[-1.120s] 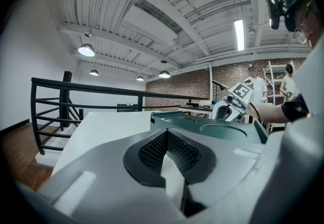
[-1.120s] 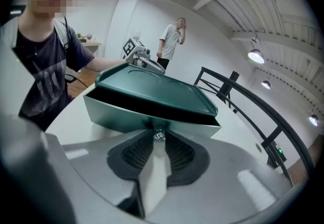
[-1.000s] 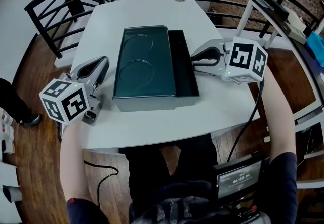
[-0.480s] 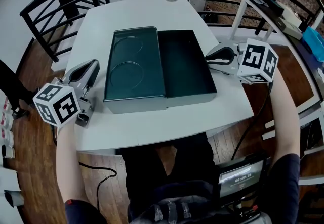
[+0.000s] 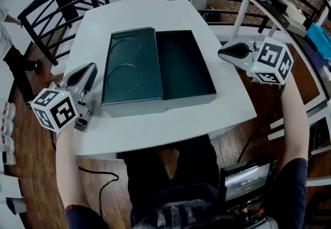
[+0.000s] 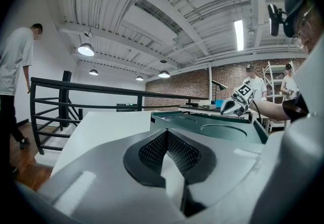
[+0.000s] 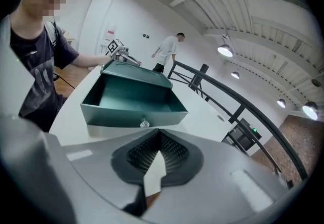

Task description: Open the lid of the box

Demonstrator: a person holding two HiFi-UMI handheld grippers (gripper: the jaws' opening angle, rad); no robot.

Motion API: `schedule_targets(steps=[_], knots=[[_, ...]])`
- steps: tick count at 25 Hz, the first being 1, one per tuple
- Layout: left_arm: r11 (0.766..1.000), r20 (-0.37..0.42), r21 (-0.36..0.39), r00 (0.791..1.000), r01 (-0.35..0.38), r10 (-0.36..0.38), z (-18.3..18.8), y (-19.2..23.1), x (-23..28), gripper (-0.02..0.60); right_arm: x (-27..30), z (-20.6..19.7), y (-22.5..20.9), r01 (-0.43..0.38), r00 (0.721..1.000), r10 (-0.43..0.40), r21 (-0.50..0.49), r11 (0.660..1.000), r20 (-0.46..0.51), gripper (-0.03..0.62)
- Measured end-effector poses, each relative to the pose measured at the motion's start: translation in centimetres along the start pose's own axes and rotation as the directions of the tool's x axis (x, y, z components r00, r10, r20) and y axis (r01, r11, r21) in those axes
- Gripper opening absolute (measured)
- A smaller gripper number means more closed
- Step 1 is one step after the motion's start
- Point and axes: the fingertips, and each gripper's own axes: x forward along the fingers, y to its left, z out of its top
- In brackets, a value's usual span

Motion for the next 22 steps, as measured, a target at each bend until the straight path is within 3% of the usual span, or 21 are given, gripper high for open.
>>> schedule_targets(steps=[7,14,22], knots=[[1.0,-0.003,0.001,1.0,-0.001,0.001,-0.1,0.2,0.0,0.014,-1.5,0.3,1.1,0.186,0.982,-0.187,0.084,0.979,0.011,0.004],[1.0,-0.005,0.0,1.0,-0.004,0.004,0.0,0.0,0.1,0.014,-3.2,1.0,1.8,0.353,0.931,-0.366,0.229,0.907,0.012,0.003],[1.0,-0.006,0.003,1.0,-0.003,0.003,0.1,-0.1,0.1,0.015,-2.3,0.6,2.3,0.45,0.885,-0.465,0.281,0.847,-0.017,0.003]])
